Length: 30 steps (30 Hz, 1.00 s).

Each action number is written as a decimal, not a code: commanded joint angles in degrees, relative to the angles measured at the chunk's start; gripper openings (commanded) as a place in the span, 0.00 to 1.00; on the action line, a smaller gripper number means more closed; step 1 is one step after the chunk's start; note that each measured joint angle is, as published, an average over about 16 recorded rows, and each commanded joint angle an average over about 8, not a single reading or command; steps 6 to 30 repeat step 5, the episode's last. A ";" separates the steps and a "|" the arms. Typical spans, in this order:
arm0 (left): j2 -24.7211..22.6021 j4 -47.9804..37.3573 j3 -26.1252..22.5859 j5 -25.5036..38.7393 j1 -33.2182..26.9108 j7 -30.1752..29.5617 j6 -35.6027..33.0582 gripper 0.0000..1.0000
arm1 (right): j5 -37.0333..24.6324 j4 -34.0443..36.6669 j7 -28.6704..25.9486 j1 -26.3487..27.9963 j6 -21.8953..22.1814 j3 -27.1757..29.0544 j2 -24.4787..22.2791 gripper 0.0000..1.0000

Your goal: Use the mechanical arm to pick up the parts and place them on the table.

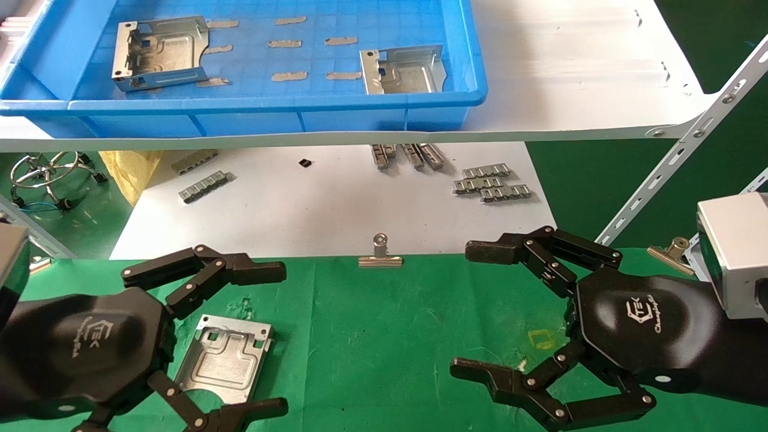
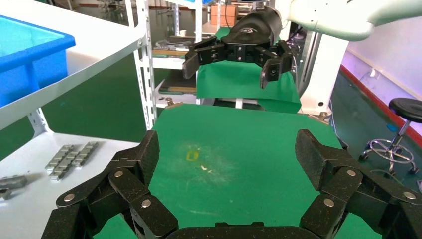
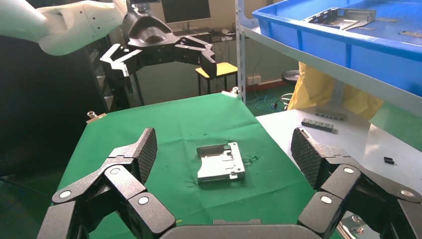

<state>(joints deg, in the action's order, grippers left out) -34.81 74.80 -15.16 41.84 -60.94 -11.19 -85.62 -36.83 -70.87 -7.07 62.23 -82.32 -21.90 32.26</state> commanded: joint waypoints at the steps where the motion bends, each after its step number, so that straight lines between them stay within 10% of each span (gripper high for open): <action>1: 0.05 0.14 0.12 -0.01 0.11 -0.03 0.04 1.00 | 0.00 0.00 0.00 0.00 0.00 0.00 0.00 1.00; 30: 0.01 -0.17 -0.10 -0.01 -0.04 0.09 0.04 1.00 | 0.00 0.00 0.00 0.00 0.00 0.00 0.00 1.00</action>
